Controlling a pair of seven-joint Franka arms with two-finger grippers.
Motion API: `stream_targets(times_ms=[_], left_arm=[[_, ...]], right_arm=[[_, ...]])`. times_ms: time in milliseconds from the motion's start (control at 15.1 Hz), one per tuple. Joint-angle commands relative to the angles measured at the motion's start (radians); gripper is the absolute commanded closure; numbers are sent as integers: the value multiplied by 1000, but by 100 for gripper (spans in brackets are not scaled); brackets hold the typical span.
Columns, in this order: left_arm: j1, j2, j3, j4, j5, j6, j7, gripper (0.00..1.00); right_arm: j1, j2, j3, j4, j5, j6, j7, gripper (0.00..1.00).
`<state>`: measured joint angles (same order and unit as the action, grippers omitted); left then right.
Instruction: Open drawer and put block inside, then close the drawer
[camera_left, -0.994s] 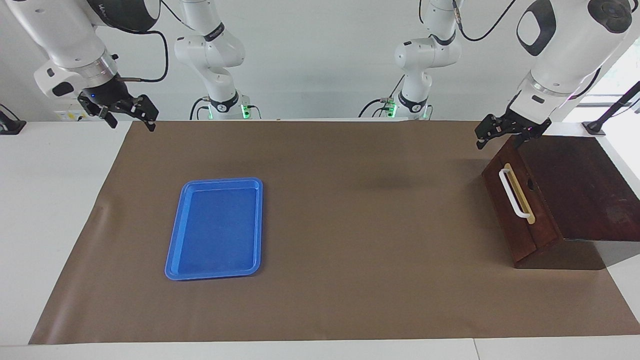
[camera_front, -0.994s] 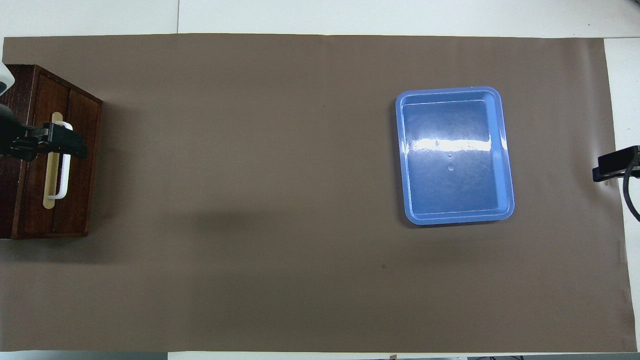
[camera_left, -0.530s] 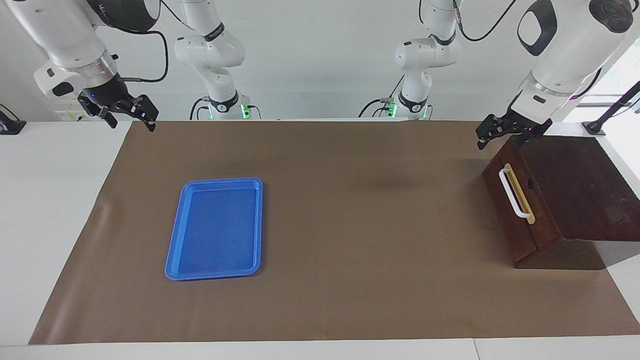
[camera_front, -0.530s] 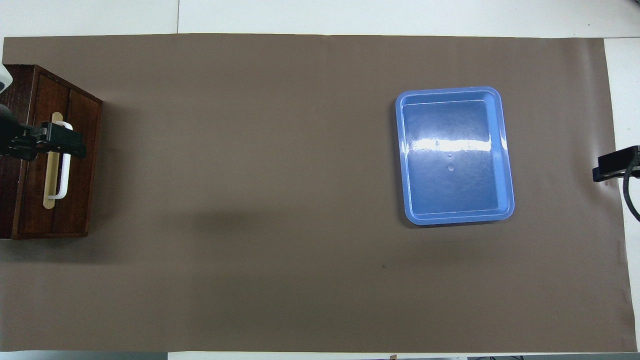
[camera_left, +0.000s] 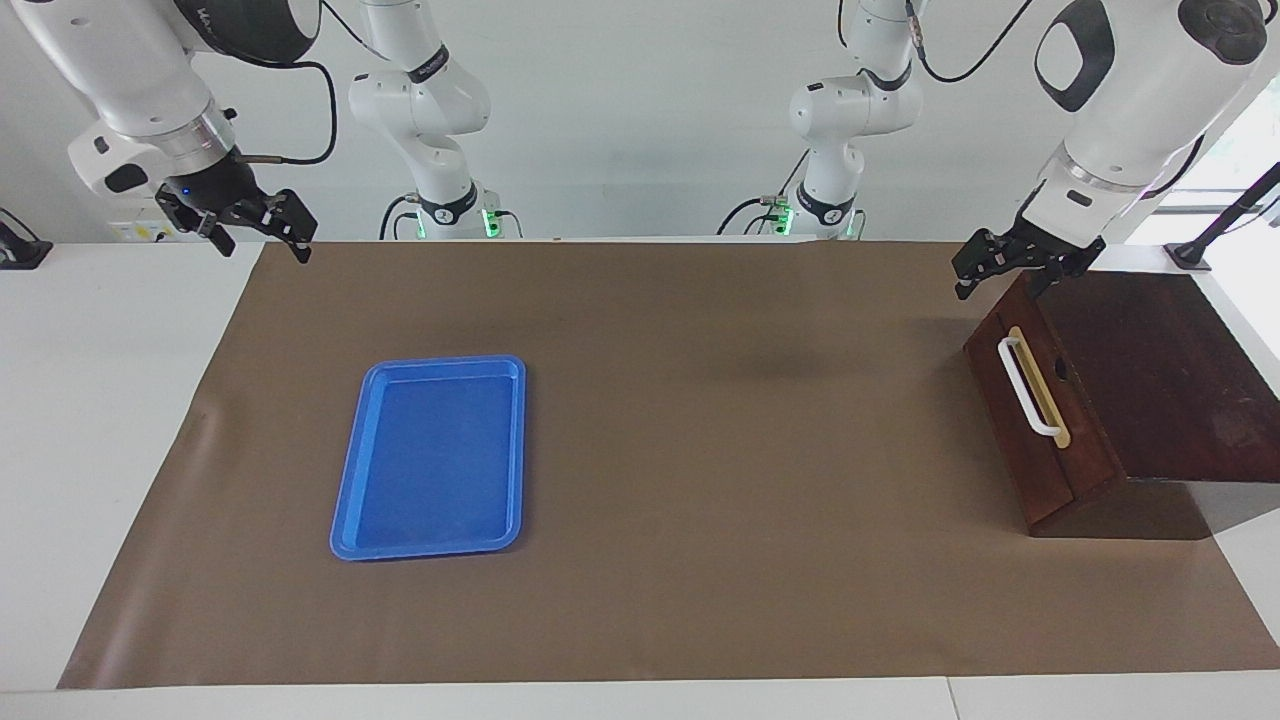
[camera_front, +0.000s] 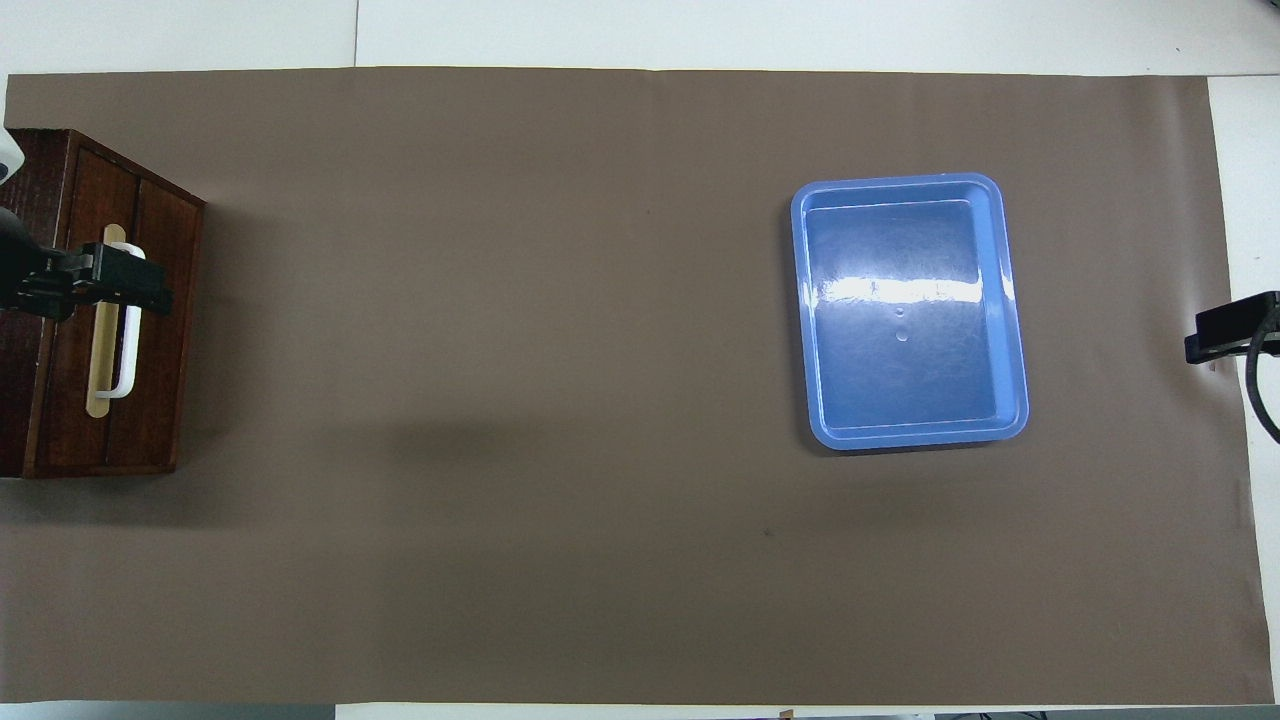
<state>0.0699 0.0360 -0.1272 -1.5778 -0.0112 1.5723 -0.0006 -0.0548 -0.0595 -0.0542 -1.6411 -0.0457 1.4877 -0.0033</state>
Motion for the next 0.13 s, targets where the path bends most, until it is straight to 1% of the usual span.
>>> stream_targets(times_ms=[0, 66], left_arm=[[8, -10, 1, -13, -10, 12, 14, 0], [8, -10, 1, -13, -10, 12, 14, 0]], right_arm=[[1, -8, 0, -5, -14, -17, -1, 0], [0, -9, 2, -8, -14, -17, -3, 0]])
